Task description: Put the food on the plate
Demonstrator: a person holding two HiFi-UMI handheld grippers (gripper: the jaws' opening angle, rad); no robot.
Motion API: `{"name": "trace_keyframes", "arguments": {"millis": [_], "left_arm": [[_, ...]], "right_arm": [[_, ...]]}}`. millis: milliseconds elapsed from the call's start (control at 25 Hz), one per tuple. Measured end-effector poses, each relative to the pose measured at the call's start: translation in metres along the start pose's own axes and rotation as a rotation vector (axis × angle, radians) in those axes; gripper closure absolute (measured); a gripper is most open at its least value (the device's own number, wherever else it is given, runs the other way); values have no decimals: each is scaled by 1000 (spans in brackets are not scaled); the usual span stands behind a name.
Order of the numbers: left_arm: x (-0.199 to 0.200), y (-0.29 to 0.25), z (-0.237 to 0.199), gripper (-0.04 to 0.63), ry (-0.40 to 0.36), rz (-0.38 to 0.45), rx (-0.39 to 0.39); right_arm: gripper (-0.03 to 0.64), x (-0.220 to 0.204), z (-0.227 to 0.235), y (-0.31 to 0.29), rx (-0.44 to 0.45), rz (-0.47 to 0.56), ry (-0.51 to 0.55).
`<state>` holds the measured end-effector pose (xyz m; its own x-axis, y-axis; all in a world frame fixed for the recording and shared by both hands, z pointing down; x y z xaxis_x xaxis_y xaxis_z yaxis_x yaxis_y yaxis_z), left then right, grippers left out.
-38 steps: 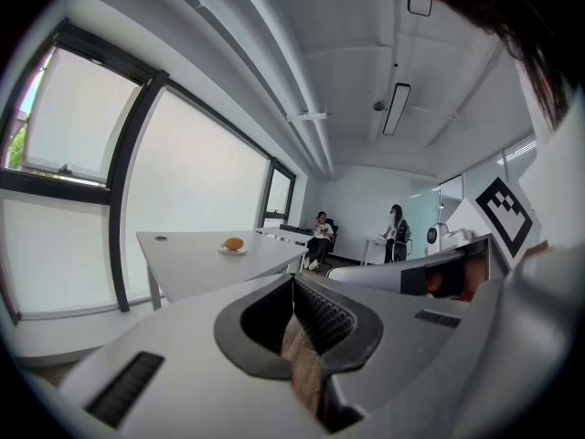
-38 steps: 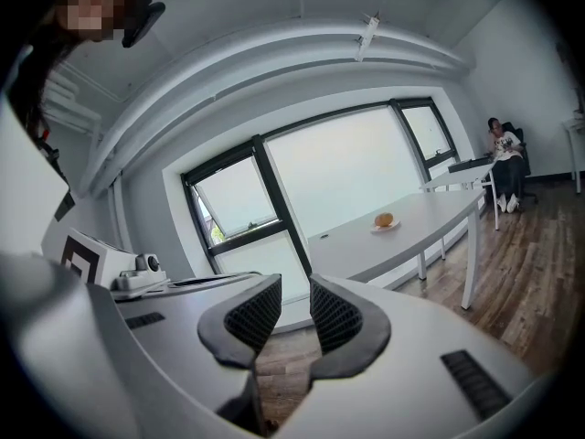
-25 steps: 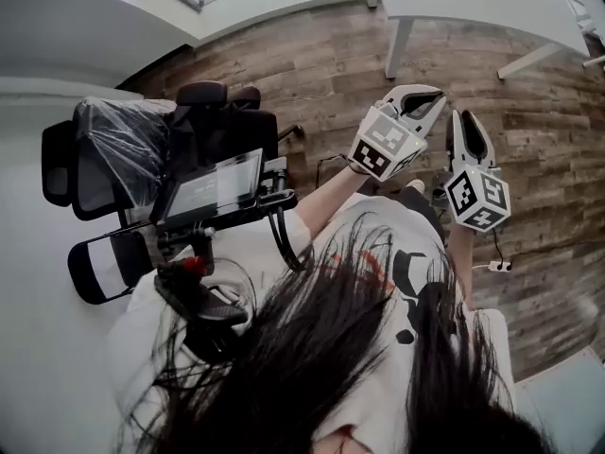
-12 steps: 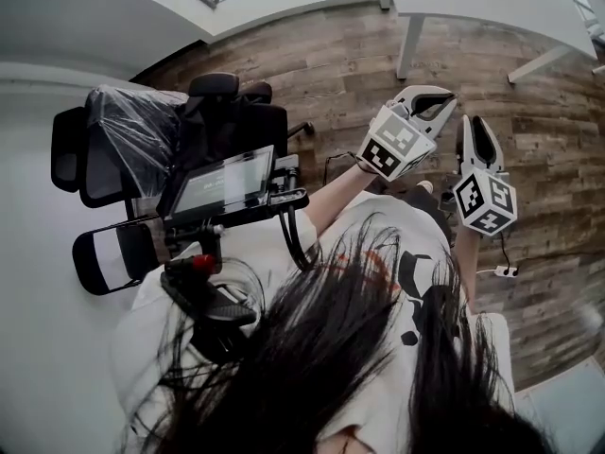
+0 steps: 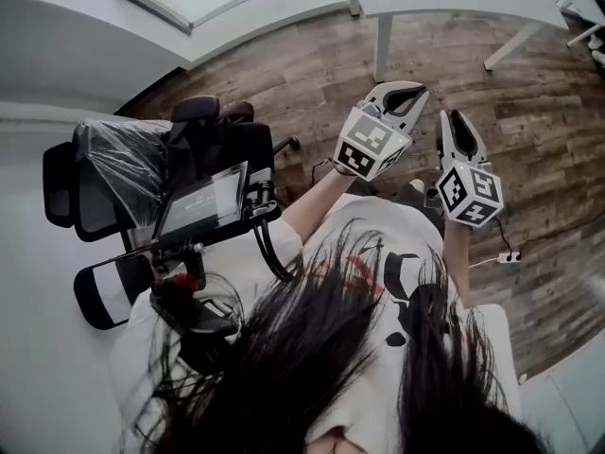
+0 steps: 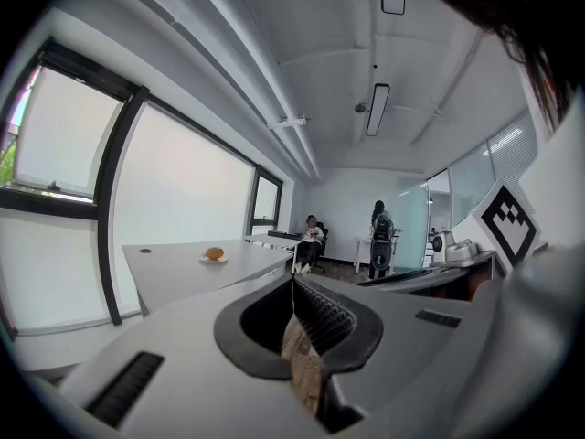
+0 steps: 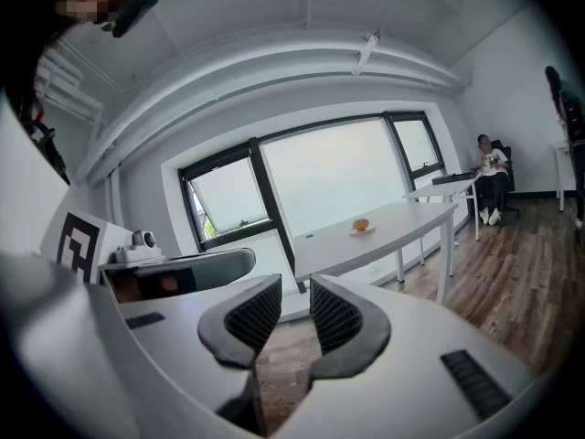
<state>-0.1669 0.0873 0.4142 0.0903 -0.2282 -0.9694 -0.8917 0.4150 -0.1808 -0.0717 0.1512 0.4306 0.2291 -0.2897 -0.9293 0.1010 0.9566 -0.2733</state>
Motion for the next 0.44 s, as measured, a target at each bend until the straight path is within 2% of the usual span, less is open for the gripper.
{"name": "trace_keyframes", "arguments": {"millis": [440], "left_arm": [[-7,3,6,589,-19,-22,-25]], "right_arm": [[512,-9,-4,4,-5,-4,-10]]}}
Point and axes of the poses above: the fingertips, and each gripper's own axes: y backward along the fingers, z to its right, x out of its top, the point moved 5 cm from there along y, backward along the fingers, and after that the axes turned 3 degrees about y, right-handed, at the moved point
